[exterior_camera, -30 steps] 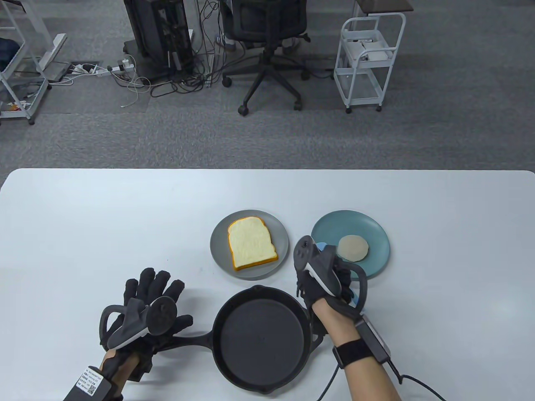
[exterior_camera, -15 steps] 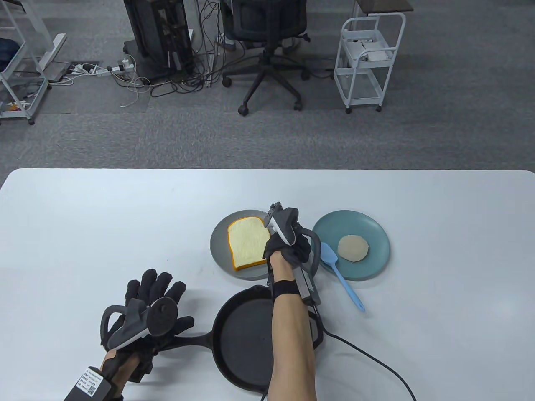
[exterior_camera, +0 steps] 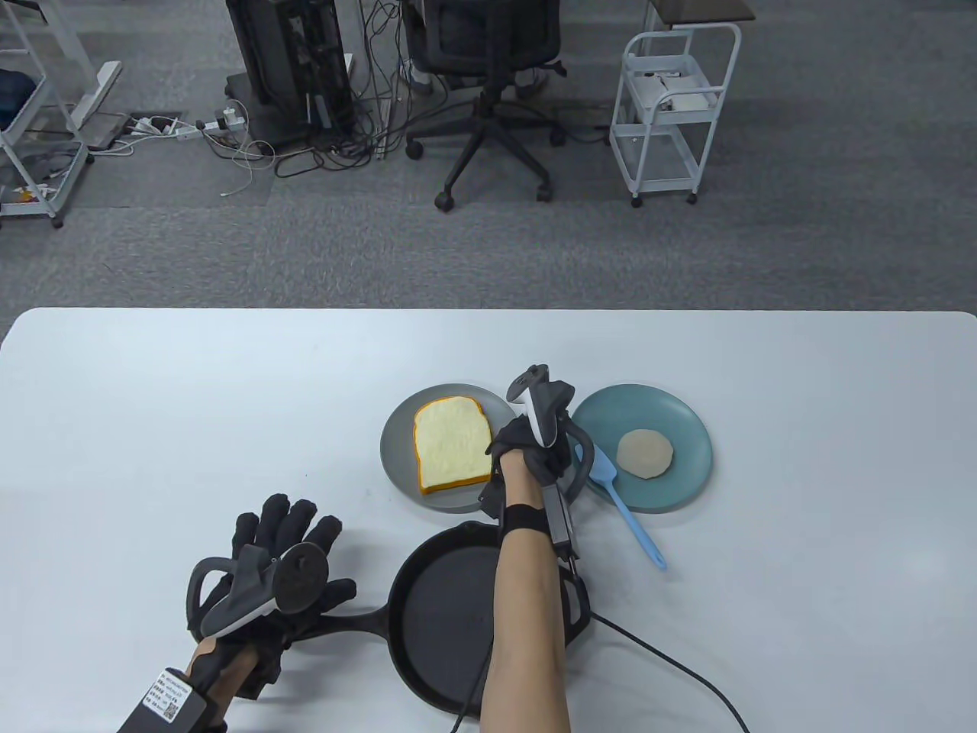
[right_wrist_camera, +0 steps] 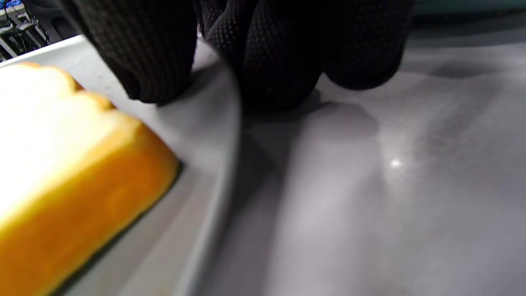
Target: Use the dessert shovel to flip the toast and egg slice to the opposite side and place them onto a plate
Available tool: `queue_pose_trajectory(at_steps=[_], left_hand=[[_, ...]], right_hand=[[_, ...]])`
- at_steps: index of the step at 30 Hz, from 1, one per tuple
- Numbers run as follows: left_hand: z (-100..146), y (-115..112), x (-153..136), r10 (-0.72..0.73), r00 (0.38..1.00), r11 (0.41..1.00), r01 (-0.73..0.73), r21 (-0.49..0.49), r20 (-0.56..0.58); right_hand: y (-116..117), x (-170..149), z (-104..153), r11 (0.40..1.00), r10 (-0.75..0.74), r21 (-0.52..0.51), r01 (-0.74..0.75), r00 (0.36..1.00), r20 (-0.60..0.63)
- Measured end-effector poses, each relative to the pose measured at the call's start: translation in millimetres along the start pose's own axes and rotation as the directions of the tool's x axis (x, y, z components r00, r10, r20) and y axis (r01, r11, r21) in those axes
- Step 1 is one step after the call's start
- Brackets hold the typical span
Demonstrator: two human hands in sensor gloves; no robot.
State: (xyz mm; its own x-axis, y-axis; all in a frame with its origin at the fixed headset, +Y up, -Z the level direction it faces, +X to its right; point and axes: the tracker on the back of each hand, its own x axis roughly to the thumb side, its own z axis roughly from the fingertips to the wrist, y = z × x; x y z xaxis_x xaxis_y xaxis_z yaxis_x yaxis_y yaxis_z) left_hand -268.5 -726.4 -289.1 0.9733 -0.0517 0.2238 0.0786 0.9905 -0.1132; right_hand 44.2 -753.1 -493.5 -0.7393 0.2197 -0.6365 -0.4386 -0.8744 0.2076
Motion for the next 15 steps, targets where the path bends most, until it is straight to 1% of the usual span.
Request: queue_pose_trajectory(at_steps=[3, 6, 8, 11, 12, 13, 15], left_hand=[[-1, -1, -1, -0.001, 1.0, 1.0, 0.001, -0.006, -0.003], [0, 0, -2, 0.003, 1.0, 1.0, -0.003, -0.006, -0.007], [0, 0, -2, 0.005, 1.0, 1.0, -0.005, -0.005, -0.009], [0, 0, -2, 0.006, 1.0, 1.0, -0.006, -0.003, -0.009], [0, 0, -2, 0.009, 1.0, 1.0, -0.009, -0.002, -0.01], [0, 0, -3, 0.01, 1.0, 1.0, -0.01, -0.001, -0.01], [0, 0, -3, 0.011, 1.0, 1.0, -0.011, 0.001, -0.012]], right_hand=[[-1, -4, -2, 0.995, -0.087, 0.042, 0.087, 0.996, 0.01], [-2, -11, -4, 0.97, -0.204, 0.132, 0.202, 0.979, 0.002], [-2, -17, -5, 0.93, -0.303, 0.214, 0.297, 0.953, -0.008], [-1, -24, -2, 0.842, -0.445, 0.33, 0.427, 0.895, -0.023], [-1, -25, 0, 0.814, -0.487, 0.347, 0.466, 0.873, -0.03], [-2, -25, 4, 0.806, -0.497, 0.353, 0.475, 0.867, -0.032], [-9, -26, 9, 0.823, -0.489, 0.334, 0.46, 0.872, 0.002]])
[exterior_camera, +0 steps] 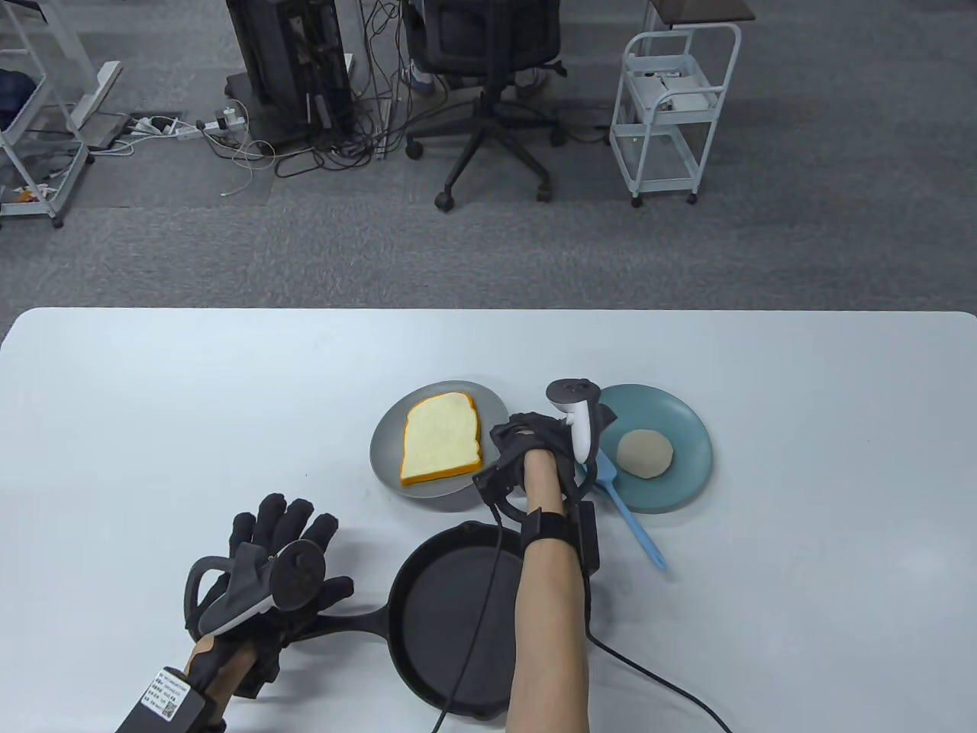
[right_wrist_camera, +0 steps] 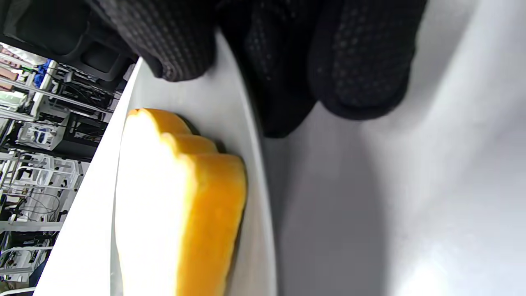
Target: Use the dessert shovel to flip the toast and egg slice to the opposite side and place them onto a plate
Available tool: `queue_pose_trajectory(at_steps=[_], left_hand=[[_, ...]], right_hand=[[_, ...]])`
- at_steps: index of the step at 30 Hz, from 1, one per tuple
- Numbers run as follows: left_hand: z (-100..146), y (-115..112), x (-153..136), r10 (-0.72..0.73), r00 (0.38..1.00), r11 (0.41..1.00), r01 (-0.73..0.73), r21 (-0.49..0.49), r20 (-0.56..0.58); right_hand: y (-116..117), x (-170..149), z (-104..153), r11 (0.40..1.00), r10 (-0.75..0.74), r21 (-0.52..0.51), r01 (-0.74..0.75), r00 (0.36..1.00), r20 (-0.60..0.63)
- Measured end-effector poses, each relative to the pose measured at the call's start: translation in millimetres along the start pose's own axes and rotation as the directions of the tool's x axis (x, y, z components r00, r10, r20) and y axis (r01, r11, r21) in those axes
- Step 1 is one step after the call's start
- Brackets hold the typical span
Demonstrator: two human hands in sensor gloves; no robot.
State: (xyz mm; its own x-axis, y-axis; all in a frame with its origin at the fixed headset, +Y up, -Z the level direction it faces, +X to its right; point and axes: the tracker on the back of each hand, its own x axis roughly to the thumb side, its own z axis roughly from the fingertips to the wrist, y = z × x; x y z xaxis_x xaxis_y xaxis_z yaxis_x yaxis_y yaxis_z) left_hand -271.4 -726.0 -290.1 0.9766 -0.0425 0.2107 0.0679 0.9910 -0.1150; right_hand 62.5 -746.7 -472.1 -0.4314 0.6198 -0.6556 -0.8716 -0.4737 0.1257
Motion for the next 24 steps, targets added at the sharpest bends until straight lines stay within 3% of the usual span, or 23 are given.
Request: queue_pose_trajectory(at_steps=[10, 17, 24], left_hand=[[1, 2, -4, 0.023, 1.0, 0.999, -0.023, 0.022, -0.015], [0, 1, -2, 0.013, 1.0, 1.0, -0.013, 0.017, -0.011], [-1, -1, 1, 0.008, 1.0, 1.0, -0.008, 0.004, -0.001]], right_hand=[[-42, -6, 64, 0.997, -0.075, 0.01, 0.075, 0.976, 0.204], [-68, -55, 111, 0.997, 0.017, -0.077, 0.008, 0.949, 0.315], [-70, -100, 135, 0.977, 0.162, -0.192, -0.098, 0.92, 0.356]])
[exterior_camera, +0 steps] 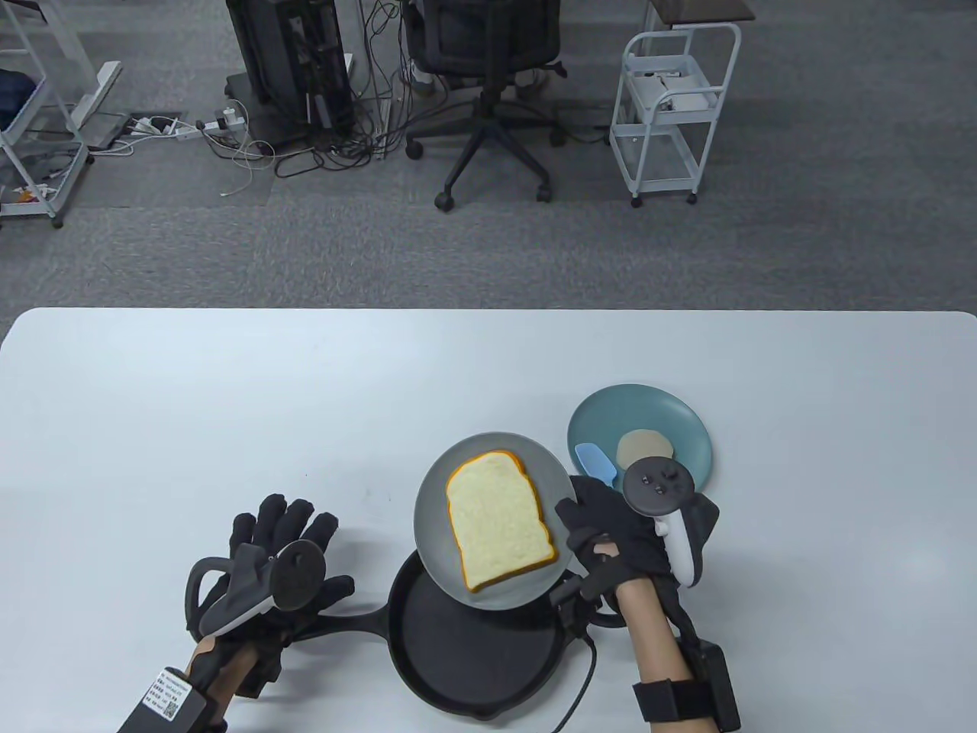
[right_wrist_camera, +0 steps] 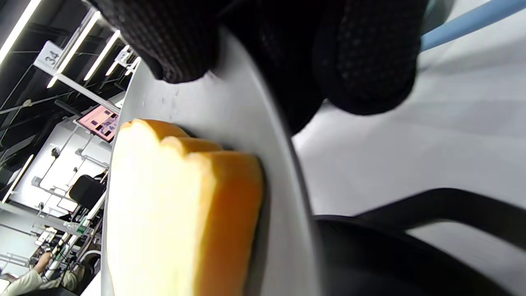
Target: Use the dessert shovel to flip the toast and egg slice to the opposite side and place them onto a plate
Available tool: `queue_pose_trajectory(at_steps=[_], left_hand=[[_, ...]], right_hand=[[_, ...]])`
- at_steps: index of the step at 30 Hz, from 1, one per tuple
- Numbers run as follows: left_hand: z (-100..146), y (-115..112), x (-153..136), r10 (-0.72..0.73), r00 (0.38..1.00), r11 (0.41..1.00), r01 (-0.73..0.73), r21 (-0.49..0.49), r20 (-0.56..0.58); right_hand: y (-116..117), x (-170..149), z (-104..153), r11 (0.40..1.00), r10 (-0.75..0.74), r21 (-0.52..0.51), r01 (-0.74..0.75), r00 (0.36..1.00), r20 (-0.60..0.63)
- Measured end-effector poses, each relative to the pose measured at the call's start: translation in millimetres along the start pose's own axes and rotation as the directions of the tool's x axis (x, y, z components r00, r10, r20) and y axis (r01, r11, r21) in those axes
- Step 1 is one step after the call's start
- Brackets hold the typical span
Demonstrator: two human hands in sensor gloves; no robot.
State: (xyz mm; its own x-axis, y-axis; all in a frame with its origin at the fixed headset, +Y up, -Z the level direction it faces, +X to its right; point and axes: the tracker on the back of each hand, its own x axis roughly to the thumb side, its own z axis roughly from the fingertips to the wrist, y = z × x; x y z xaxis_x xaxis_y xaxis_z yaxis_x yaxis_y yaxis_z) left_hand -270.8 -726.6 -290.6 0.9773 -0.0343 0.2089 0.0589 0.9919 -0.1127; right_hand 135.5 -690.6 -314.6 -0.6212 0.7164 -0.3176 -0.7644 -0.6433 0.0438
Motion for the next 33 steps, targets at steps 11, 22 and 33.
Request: queue_pose_trajectory(at_steps=[11, 22, 33], left_hand=[[-1, -4, 8, -0.018, 1.0, 1.0, 0.018, -0.006, 0.026], [0, -4, 10, -0.023, 0.999, 1.0, 0.024, -0.014, 0.031], [0, -4, 12, -0.03, 0.999, 0.999, 0.031, -0.022, 0.038]], right_hand=[[23, 3, 30, 0.981, 0.184, 0.024, -0.192, 0.961, 0.204], [29, 20, 70, 0.936, 0.322, -0.263, -0.235, 0.874, 0.365], [30, 39, 105, 0.814, 0.509, -0.522, -0.253, 0.745, 0.432]])
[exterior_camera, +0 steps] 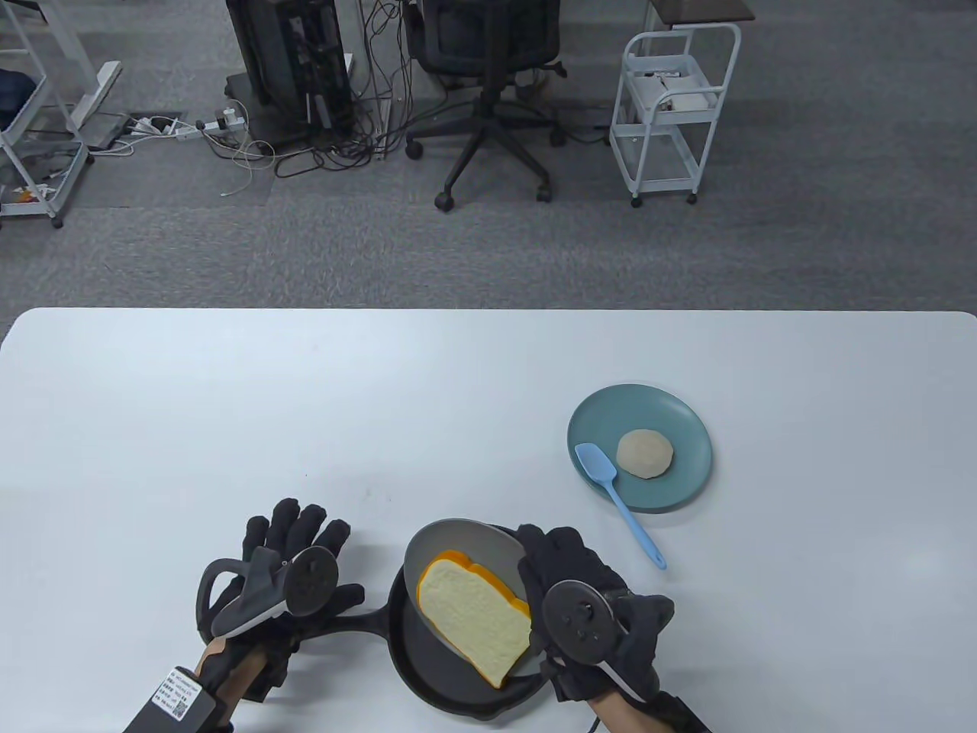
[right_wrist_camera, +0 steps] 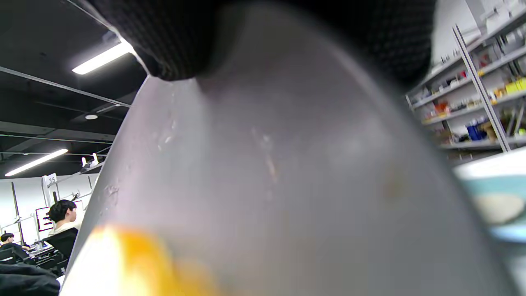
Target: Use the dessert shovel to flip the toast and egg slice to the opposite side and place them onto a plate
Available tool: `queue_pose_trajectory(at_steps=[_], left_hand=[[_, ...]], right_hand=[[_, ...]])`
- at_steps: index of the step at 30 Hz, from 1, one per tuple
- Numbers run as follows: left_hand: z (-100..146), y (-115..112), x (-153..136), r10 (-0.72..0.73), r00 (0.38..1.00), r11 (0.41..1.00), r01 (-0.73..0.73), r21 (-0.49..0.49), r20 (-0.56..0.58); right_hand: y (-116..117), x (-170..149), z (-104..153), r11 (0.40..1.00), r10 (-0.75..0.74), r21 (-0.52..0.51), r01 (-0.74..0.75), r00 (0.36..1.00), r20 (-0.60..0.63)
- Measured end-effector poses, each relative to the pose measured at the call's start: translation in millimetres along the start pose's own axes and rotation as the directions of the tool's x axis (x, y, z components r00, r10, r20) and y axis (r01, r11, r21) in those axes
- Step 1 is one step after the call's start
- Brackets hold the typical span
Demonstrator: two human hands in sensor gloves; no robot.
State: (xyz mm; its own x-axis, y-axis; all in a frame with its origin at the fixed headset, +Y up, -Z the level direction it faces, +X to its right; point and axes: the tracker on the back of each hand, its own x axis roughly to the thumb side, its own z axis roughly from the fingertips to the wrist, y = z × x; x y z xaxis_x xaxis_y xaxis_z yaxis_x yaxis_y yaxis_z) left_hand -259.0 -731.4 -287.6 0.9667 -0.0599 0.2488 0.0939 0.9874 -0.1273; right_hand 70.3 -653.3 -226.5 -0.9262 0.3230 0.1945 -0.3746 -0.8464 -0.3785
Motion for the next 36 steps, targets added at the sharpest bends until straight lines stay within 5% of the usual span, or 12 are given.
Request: queue_pose_trajectory(at_steps=[15, 25, 36], left_hand=[[-1, -2, 4, -0.013, 1.0, 1.0, 0.013, -0.021, 0.011], [-1, -2, 4, -0.021, 1.0, 0.999, 0.021, -0.03, 0.008], [-1, -2, 6, -0.023, 1.0, 0.999, 0.023, -0.031, 0.016]], right_hand=[[-27, -8, 3, 0.968, 0.172, -0.181, -0.174, 0.985, -0.026], [-42, -51, -2, 0.97, 0.055, -0.222, -0.102, 0.977, -0.206], [-56, -51, 0, 0.947, 0.071, -0.292, -0.136, 0.972, -0.224]])
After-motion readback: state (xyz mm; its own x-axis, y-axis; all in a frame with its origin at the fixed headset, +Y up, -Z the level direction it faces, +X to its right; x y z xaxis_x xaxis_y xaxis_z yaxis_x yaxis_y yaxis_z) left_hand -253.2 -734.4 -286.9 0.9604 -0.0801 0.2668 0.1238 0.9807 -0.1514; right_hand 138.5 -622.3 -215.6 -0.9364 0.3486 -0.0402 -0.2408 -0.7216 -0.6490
